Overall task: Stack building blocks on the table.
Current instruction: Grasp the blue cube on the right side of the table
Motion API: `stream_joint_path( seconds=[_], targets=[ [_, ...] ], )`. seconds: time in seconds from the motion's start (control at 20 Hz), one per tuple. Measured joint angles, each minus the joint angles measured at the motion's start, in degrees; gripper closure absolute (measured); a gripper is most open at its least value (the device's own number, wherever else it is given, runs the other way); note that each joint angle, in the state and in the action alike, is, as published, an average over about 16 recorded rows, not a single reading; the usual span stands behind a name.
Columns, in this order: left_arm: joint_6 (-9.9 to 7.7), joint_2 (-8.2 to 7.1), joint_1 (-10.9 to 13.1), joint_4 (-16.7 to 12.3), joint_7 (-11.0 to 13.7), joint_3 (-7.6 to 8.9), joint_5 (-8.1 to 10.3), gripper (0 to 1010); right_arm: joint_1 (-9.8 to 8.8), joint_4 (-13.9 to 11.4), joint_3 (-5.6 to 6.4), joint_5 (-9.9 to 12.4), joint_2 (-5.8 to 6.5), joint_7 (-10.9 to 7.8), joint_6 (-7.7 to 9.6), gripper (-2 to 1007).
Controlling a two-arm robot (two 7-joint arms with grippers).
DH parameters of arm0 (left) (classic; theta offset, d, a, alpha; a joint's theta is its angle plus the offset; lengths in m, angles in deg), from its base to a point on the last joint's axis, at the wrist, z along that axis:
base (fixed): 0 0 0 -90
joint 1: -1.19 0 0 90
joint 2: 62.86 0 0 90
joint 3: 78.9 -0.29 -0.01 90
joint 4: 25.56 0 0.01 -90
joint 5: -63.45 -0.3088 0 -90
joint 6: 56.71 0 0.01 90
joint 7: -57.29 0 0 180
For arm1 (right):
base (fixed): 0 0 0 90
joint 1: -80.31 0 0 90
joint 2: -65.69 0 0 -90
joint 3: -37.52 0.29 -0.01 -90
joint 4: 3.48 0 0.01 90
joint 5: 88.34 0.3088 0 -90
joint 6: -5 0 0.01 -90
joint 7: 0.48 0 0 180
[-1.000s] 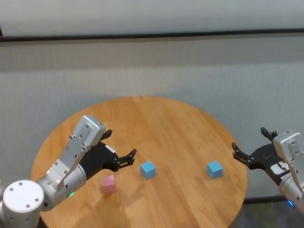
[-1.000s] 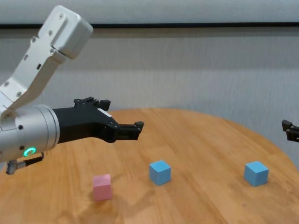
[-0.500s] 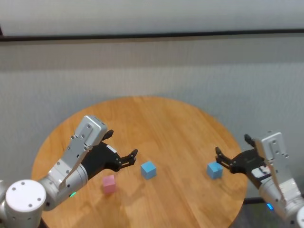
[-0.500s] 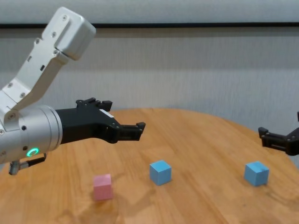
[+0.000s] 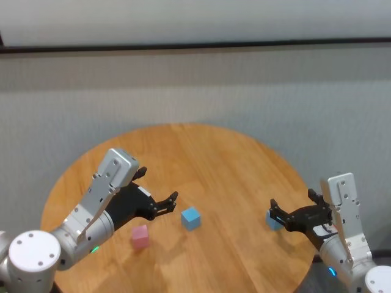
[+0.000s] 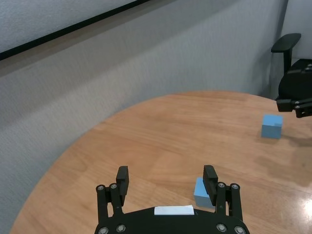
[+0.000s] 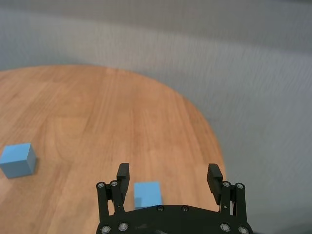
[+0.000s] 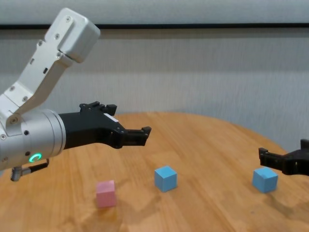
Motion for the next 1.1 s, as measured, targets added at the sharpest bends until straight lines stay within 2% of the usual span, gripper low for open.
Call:
stream_joint_path(
  seconds=[0.3,0.5,0.7,1.1],
  targets=[
    [0.02,0.05,-0.05,0.09,0.00,-0.03,-0.03,8,0.25,1.42,1.09,1.22,-2.52,-0.36,1.37,0],
    [0.02,0.07,-0.08,0.12,0.00,-0.05,-0.04,8,0.81,2.41,0.88,0.12,-3.28,-0.62,1.15,0],
    [0.03,0.09,-0.09,0.14,0.00,-0.07,-0.06,8,1.55,3.11,-0.12,-2.67,-3.18,-0.69,0.55,0],
    [0.03,0.11,-0.12,0.18,0.00,-0.08,-0.07,8,2.69,3.85,-2.67,-9.37,-1.82,-1.04,-0.87,0]
  ],
)
